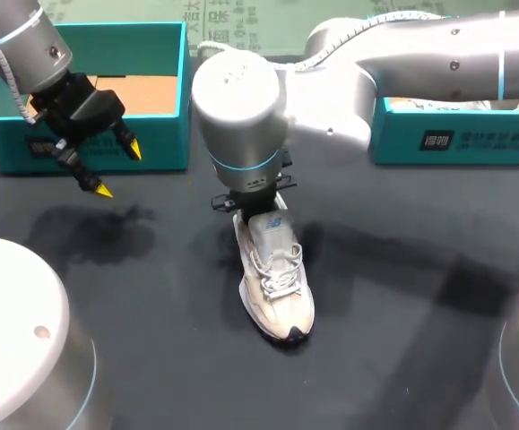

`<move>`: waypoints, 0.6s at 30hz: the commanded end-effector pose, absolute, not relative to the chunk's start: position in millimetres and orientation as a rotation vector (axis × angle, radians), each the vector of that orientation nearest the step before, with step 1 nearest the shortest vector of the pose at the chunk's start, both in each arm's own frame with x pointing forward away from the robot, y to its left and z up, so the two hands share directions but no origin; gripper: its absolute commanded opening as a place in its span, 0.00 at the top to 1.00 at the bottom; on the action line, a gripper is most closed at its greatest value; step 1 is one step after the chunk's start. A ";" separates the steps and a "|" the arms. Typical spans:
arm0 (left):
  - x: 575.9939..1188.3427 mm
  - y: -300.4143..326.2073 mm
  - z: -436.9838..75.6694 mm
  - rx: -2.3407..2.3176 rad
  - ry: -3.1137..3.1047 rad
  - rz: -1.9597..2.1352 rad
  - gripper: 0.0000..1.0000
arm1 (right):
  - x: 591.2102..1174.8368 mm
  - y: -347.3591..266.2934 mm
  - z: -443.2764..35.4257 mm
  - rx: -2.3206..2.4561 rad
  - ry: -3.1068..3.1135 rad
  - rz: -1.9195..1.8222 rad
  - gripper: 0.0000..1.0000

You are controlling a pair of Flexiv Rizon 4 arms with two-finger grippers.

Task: Take the shoe out of the shoebox, open the shoe tongue, remove and reinsert the insole, then place the shoe into the shoebox

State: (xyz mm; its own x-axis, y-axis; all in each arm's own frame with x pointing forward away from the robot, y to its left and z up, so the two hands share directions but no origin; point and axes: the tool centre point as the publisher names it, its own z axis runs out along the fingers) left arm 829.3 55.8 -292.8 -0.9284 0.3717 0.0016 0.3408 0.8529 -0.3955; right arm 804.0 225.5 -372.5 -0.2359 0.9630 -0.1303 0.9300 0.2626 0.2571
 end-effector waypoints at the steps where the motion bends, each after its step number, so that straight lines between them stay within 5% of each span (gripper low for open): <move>1: 828.1 56.0 -293.0 -0.568 -2.952 0.605 0.00 | 800.8 231.2 -367.8 1.732 2.288 0.196 1.00; 18: 828.1 56.0 -293.0 -0.568 -2.952 0.605 0.00 | 792.5 218.9 -410.0 1.886 2.366 0.181 1.00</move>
State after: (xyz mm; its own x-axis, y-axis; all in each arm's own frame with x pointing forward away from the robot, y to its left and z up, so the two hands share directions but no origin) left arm 829.3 55.7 -292.8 -0.9283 0.3718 0.0016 0.3409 0.8529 -0.3954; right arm 798.8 226.5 -400.1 -0.2256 0.9741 -0.0123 0.9620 0.2248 0.1549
